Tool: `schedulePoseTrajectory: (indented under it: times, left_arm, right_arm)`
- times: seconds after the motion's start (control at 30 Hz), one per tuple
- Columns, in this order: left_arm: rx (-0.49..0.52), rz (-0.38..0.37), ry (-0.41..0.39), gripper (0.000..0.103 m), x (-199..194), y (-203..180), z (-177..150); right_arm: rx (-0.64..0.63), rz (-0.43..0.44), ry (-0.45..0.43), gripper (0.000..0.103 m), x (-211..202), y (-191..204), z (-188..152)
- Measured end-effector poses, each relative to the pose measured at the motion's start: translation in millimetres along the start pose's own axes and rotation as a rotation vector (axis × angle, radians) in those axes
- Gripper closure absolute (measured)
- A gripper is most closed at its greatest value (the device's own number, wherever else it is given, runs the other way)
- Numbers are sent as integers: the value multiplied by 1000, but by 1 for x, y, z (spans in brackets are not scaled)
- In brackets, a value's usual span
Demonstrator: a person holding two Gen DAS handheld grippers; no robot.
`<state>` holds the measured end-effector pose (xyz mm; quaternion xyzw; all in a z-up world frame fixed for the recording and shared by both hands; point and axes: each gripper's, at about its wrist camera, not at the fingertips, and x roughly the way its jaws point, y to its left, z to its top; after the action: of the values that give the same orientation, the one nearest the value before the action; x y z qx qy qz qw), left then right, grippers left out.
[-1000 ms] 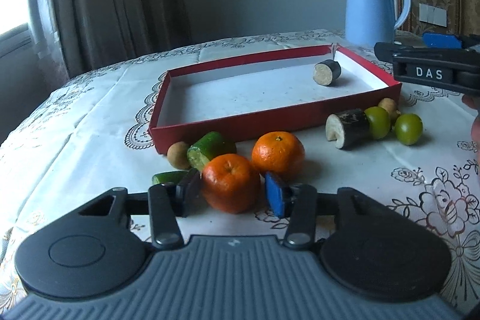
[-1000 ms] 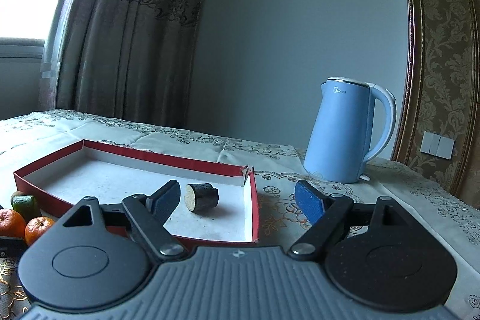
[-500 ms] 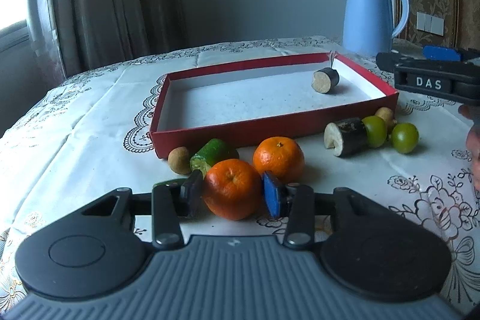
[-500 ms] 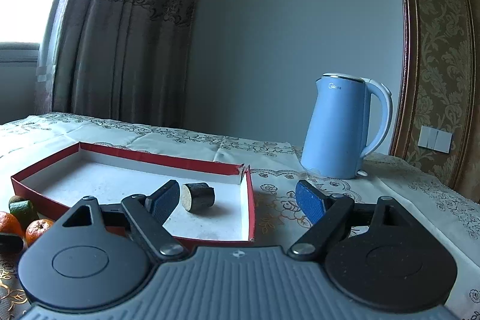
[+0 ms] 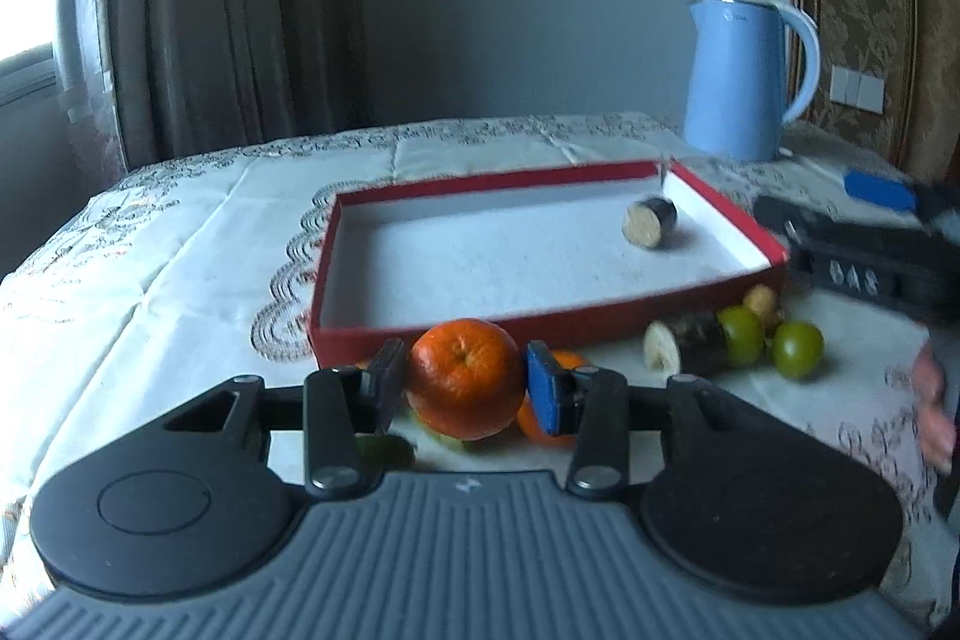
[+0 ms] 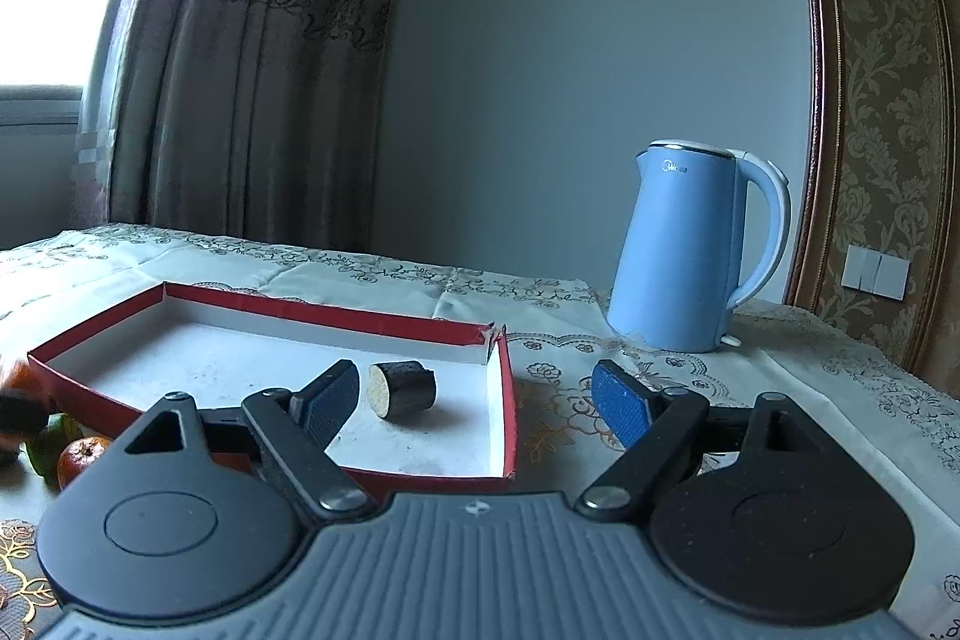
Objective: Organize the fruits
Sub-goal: 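Carry the tangerine into the red tray and open the left gripper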
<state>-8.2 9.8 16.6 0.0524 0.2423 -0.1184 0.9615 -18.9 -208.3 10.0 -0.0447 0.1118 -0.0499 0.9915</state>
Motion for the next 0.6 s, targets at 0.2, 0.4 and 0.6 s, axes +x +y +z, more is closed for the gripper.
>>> schedulePoseTrajectory:
  times: [0.2, 0.4, 0.6]
  left_arm:
    - [-24, 14, -11, 63, 20, 10, 27]
    - [-44, 27, 30, 63, 55, 19, 47]
    - [-90, 31, 100, 64, 91, 27, 60]
  right_arm:
    - [0, 0, -3, 18, 0, 0, 0]
    - [1, 3, -5, 18, -1, 0, 0]
    - [10, 7, 10, 18, 2, -1, 0]
